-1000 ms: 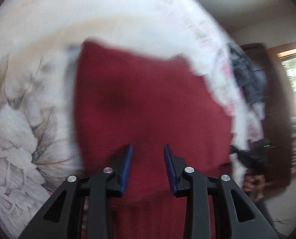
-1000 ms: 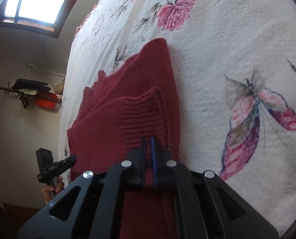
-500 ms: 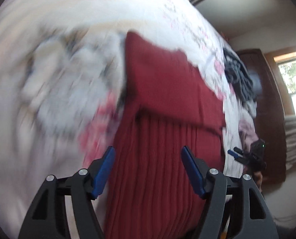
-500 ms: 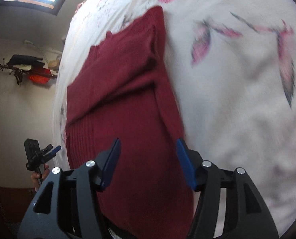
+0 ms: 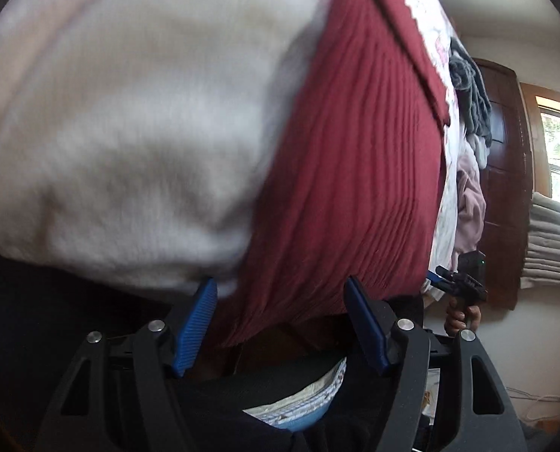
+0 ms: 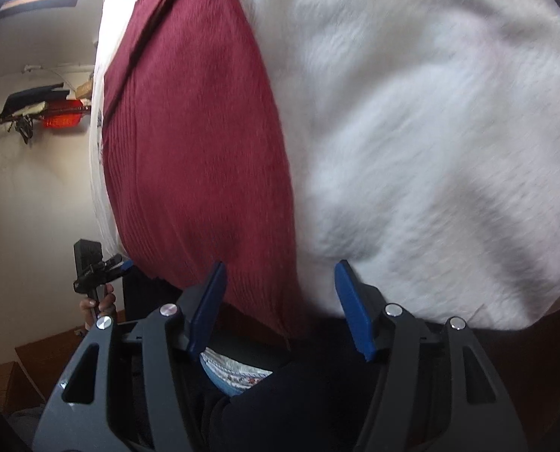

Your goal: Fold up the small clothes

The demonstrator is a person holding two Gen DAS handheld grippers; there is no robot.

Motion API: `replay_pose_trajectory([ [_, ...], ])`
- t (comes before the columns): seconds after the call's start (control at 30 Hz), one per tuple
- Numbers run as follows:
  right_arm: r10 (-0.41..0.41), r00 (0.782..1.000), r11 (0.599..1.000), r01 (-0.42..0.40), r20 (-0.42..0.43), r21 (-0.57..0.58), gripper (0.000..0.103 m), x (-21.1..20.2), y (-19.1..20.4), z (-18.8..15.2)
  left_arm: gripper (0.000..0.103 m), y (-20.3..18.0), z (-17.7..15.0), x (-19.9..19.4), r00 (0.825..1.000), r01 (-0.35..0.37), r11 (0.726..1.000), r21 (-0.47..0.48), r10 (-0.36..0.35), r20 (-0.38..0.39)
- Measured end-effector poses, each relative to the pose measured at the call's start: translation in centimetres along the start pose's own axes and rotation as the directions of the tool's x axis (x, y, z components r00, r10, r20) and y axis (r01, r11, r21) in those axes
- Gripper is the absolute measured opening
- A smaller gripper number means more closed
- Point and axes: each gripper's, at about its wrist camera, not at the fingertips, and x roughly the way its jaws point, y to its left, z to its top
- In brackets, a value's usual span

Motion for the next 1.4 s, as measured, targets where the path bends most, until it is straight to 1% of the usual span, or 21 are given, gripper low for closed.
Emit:
replay_pose_trajectory([
  [0.17, -0.008, 1.000, 1.000, 0.008, -0.024, -0.019, 0.063, 2.4, 1.8, -0.5, 0.070, 0.4, -0.4, 0.8, 0.999, -0.031, 0.999, 0.016, 0.031, -0.028],
  [0.2, -0.007, 1.000, 1.000, 0.006, -0.026, -0.020, 0.063, 1.8, 0.9, -1.2, 0.070, 0.5, -0.6, 1.1, 0.999, -0.032, 0.999, 0.017, 0.033, -0.030],
  [0.23, -0.005, 1.000, 1.000, 0.004, -0.028, -0.021, 0.063, 2.0, 0.9, -1.4, 0.071, 0.7, -0.5, 1.0, 0.999, -0.032, 0.999, 0.020, 0.033, -0.035],
  [0.4, 0.007, 0.999, 1.000, -0.008, -0.034, -0.023, 0.063, 2.7, 0.9, -1.8, 0.071, -0.9, -0.6, 1.7, 0.997, -0.033, 0.996, 0.083, 0.039, -0.062],
  [0.47, 0.011, 0.999, 1.000, -0.012, -0.036, -0.017, 0.063, 2.9, 0.8, -1.7, 0.070, -1.1, -0.7, 2.0, 0.997, -0.046, 0.994, 0.096, 0.052, -0.061],
  [0.5, 0.016, 0.999, 1.000, -0.017, -0.038, -0.011, 0.062, 2.9, 0.7, -1.7, 0.070, -1.2, -0.6, 2.2, 0.997, -0.040, 0.995, 0.088, 0.045, -0.055],
  [0.57, 0.025, 0.999, 1.000, -0.025, -0.041, -0.002, 0.059, 3.1, 0.5, -1.7, 0.069, -1.1, -0.7, 2.2, 0.999, -0.033, 0.997, 0.074, 0.036, -0.038],
  [0.6, 0.034, 0.998, 0.999, -0.034, -0.046, -0.003, 0.049, 3.1, 0.6, -1.8, 0.065, -1.1, -0.8, 2.2, 0.998, -0.048, 0.996, 0.079, 0.051, -0.028],
  [0.63, 0.039, 0.998, 0.999, -0.039, -0.047, -0.005, 0.037, 3.0, 0.7, -1.9, 0.055, -1.2, -1.0, 2.0, 0.997, -0.076, 0.993, 0.092, 0.078, -0.021],
  [0.67, 0.048, 0.998, 0.999, -0.048, -0.044, -0.006, 0.031, 2.9, 0.8, -2.0, 0.049, -1.4, -1.2, 2.0, 0.994, -0.102, 0.989, 0.107, 0.104, -0.016],
  [0.7, 0.058, 0.997, 0.998, -0.059, -0.041, -0.005, 0.022, 2.8, 0.8, -2.1, 0.037, -1.4, -1.4, 1.8, 0.991, -0.129, 0.985, 0.116, 0.131, -0.008],
  [0.73, 0.063, 0.997, 0.998, -0.063, -0.034, -0.005, 0.018, 2.7, 0.8, -2.2, 0.017, -1.2, -1.5, 1.6, 0.990, -0.136, 0.985, 0.111, 0.138, -0.007],
  [0.77, 0.069, 0.997, 0.998, -0.069, -0.022, -0.007, 0.016, 2.5, 0.9, -2.4, 0.005, -0.9, -1.7, 1.4, 0.994, -0.104, 0.990, 0.095, 0.105, -0.014],
  [0.8, 0.078, 0.997, 0.997, -0.078, -0.010, -0.009, 0.013, 2.3, 0.9, -2.6, 0.006, -0.7, -1.9, 0.9, 0.997, -0.079, 0.993, 0.084, 0.080, -0.001],
  [0.83, 0.081, 0.997, 0.997, -0.081, -0.002, -0.010, 0.012, 2.2, 0.8, -2.7, 0.006, -0.7, -2.2, 0.6, 0.997, -0.074, 0.993, 0.088, 0.074, 0.010],
  [0.9, 0.081, 0.997, 0.997, -0.081, 0.016, -0.006, 0.012, 1.9, 0.5, -3.2, 0.006, -0.8, -2.8, 0.3, 0.999, -0.049, 0.995, 0.088, 0.048, 0.023],
  [0.97, 0.085, 0.996, 0.996, -0.085, 0.035, -0.001, 0.009, 1.5, 0.3, -3.6, 0.006, -0.7, -3.0, 0.0, 0.999, -0.026, 0.996, 0.081, 0.023, 0.041],
  [1.07, 0.115, 0.991, 0.993, -0.115, 0.073, -0.005, 0.006, 0.6, 0.4, -4.3, 0.006, -0.9, -3.6, -0.8, 0.995, 0.056, 0.997, 0.058, -0.061, 0.077],
  [1.23, 0.187, 0.972, 0.982, -0.186, 0.140, -0.021, 0.005, -1.4, 1.0, -4.8, 0.005, -1.0, -4.3, -2.6, 0.977, 0.164, 0.985, 0.051, -0.170, 0.129],
  [1.37, 0.246, 0.954, 0.969, -0.241, 0.170, -0.046, 0.005, -2.7, 2.0, -4.9, 0.005, -1.5, -4.6, -4.3, 0.952, 0.244, 0.968, 0.054, -0.250, 0.178],
  [1.4, 0.263, 0.948, 0.965, -0.258, 0.177, -0.054, 0.005, -3.0, 2.3, -4.8, 0.005, -1.8, -4.6, -4.8, 0.943, 0.267, 0.962, 0.057, -0.273, 0.191],
])
